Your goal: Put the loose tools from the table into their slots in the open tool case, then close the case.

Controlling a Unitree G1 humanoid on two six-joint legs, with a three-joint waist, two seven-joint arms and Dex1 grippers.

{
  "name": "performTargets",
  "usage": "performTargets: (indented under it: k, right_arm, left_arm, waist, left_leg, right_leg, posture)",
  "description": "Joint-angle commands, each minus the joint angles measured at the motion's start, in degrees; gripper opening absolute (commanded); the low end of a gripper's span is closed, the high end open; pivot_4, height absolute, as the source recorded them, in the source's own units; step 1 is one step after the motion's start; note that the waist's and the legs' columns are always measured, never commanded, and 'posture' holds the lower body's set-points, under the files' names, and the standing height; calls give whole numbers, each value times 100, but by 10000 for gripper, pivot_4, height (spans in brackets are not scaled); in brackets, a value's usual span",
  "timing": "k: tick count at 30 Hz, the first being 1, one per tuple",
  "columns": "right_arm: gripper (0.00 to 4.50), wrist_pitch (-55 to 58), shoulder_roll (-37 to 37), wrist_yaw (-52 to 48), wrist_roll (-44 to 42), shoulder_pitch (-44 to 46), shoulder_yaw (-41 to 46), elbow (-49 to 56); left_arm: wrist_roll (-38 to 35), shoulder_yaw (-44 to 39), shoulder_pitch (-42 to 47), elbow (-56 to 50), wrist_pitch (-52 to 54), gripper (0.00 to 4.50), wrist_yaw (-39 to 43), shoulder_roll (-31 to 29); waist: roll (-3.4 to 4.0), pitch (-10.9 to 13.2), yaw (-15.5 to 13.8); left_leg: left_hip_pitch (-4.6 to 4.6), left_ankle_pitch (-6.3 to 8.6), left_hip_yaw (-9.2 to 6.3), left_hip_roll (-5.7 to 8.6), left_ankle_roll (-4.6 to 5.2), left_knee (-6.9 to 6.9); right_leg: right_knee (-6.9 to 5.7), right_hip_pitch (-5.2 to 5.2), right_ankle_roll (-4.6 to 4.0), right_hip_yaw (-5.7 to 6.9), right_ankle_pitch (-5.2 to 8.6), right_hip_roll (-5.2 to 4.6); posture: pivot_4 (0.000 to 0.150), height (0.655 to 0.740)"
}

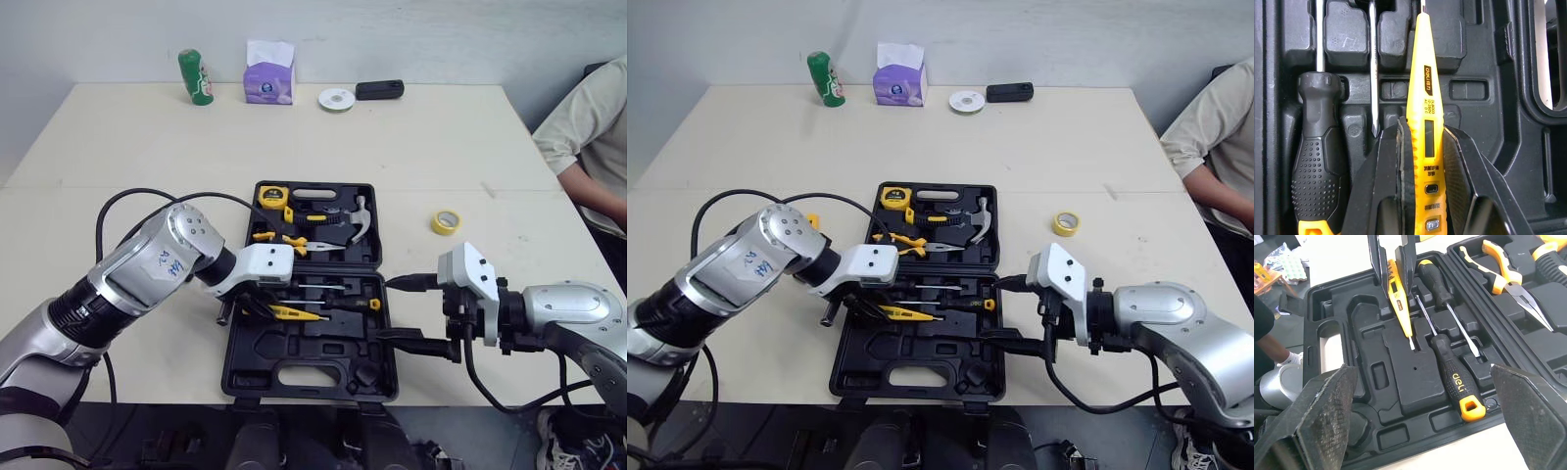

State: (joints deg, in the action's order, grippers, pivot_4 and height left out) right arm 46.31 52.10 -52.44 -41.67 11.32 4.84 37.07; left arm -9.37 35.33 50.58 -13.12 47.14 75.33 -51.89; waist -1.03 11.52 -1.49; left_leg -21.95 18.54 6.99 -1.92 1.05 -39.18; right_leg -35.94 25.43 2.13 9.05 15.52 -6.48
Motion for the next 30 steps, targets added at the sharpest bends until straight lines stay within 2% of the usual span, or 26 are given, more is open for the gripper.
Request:
performTargets:
  k: [1,2,4,8,11,13,18,21,25,26,27,29,30]
  right_arm:
    - [45000,-22,101,24,-75,-18,138,229]
    - [45000,-24,102,29,-72,-14,132,220]
    - [45000,-32,106,33,-70,-15,124,208]
    - [45000,-48,105,22,-60,-17,98,197]
    - [45000,-57,99,3,-67,-28,77,203]
    - [45000,-78,103,-24,-65,-42,76,204]
    - [45000,-129,69,-98,-117,-9,91,196]
    - [45000,-112,94,-155,-132,69,40,190]
    - [45000,-110,151,-257,-115,108,28,151]
    - [45000,-109,169,-284,-114,113,30,141]
    - [45000,-107,184,-306,-116,115,36,135]
    - [45000,-109,209,-334,-122,119,41,121]
    - [45000,-111,220,-347,-122,119,43,113]
  left_arm:
    - [186,61,-38,85,15,4957,17,87]
    - [180,32,-53,98,52,4957,14,117]
    - [130,-28,-74,74,220,15090,36,154]
    - [20,-252,-67,32,509,31108,60,116]
    - [-434,-770,-66,-8,823,44073,238,-9]
    - [-713,-1173,-201,11,603,44612,324,-23]
    - [-1077,-2325,-1323,450,-1700,44612,295,471]
    - [-1232,-2628,-1969,659,-2740,36512,484,828]
    - [-1217,-2775,-2320,845,-3300,17053,333,1150]
    - [-1181,-2796,-2382,895,-3454,13933,295,1214]
    - [-1150,-2798,-2443,932,-3577,8146,293,1248]
    - [-1112,-2786,-2525,993,-3761,223,315,1272]
    - [-1078,-2764,-2569,1022,-3841,223,331,1258]
  waist:
    - [0,-1,-3]
    - [-1,-1,-3]
    - [-1,-1,-3]
    - [-1,-1,1]
    - [-1,-1,0]
    - [-2,-1,12]
    - [3,-3,15]
    - [1,-3,6]
    - [1,-3,5]
    - [1,-3,5]
    - [1,-3,5]
    - [0,-3,5]
    - [0,-3,9]
  left_leg:
    - [0,-1,0,1,1,0]
    - [0,-2,-1,2,3,0]
    - [0,-5,-2,7,7,0]
    - [0,-9,-6,10,10,-1]
    - [0,-13,-8,11,9,-2]
    - [0,-14,-9,11,8,-2]
    - [2,-16,-11,7,5,-2]
    - [-1,-16,-12,9,5,-8]
    - [-1,-16,-11,10,6,-9]
    - [-1,-16,-11,10,6,-9]
    - [0,-16,-11,10,6,-9]
    - [-1,-15,-12,10,7,-9]
    - [-1,-15,-11,10,8,-9]
  right_leg:
    - [0,0,0,0,0,0]
    - [0,-1,1,0,0,0]
    - [-1,-2,4,0,-2,0]
    - [-2,-4,8,-1,-4,-2]
    - [-4,-4,9,-2,-5,-4]
    - [-5,-4,9,-2,-5,-5]
    - [-5,-4,8,-4,-5,-11]
    - [-6,-5,8,-1,-7,-12]
    - [-6,-5,10,-1,-9,-13]
    - [-5,-5,10,-1,-9,-13]
    - [-5,-7,10,-1,-9,-13]
    - [-4,-7,11,-1,-10,-15]
    - [-4,-7,11,0,-10,-15]
  posture:
    - [1500,7252]
    - [1500,7252]
    - [1500,7252]
    - [1500,7252]
    - [1500,7252]
    - [1500,7252]
    - [1500,7252]
    - [1500,7252]
    - [1500,7252]
    - [1500,7252]
    - [1500,7252]
    - [1500,7252]
    - [1500,7252]
